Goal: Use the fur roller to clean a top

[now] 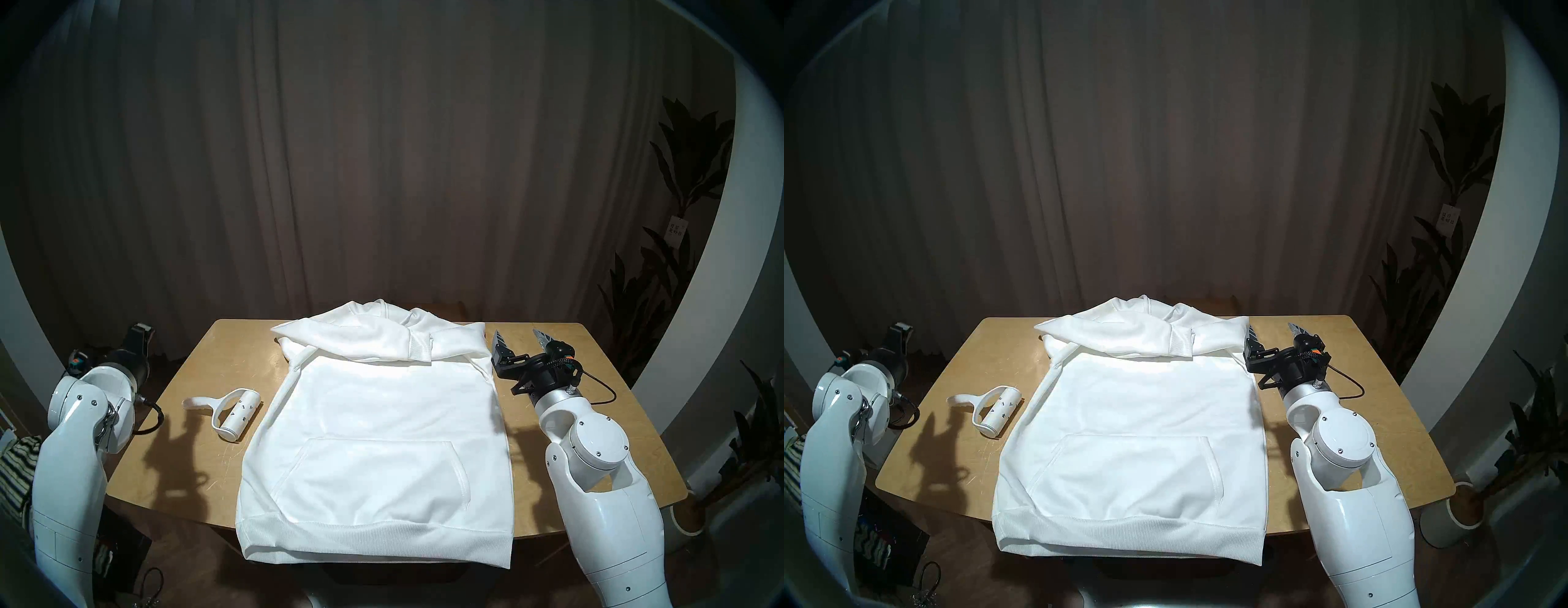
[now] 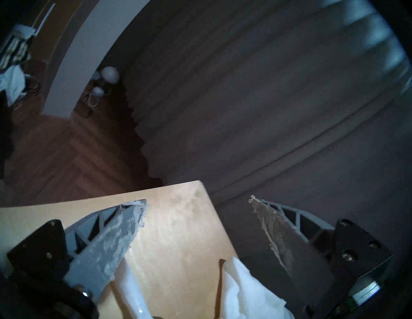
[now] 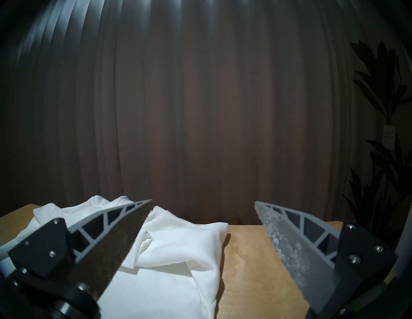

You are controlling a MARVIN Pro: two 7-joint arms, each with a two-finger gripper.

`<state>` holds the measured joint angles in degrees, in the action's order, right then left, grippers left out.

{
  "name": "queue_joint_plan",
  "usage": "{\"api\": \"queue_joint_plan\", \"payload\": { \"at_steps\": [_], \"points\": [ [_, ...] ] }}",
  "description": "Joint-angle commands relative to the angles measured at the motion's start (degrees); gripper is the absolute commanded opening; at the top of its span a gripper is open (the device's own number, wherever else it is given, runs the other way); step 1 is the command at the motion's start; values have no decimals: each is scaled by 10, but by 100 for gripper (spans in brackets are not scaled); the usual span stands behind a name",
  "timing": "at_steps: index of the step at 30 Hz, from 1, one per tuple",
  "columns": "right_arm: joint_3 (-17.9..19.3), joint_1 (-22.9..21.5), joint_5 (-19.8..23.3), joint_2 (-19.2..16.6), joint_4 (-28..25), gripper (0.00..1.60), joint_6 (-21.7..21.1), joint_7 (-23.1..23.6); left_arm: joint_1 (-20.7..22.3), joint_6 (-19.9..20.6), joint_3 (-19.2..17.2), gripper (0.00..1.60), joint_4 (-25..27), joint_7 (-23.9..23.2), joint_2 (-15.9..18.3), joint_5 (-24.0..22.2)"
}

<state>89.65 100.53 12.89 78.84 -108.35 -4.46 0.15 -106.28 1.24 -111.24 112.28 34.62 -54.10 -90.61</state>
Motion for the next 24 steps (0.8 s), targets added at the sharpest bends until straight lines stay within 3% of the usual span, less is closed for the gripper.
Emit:
{"api": "queue_joint_plan", "payload": {
  "at_steps": [1,4,12,24],
  "points": [
    [-28,-46,-11,23,6,160,12,-14,13,5,26,160,26,-68,32,40],
    [-39,-54,-14,24,8,160,11,-15,7,13,51,160,23,-85,61,84],
    [-63,-76,-30,29,25,160,8,-26,13,22,107,160,3,-105,93,169],
    [-71,-101,-51,32,65,160,3,-52,40,24,174,160,-31,-127,134,285]
  ]
}}
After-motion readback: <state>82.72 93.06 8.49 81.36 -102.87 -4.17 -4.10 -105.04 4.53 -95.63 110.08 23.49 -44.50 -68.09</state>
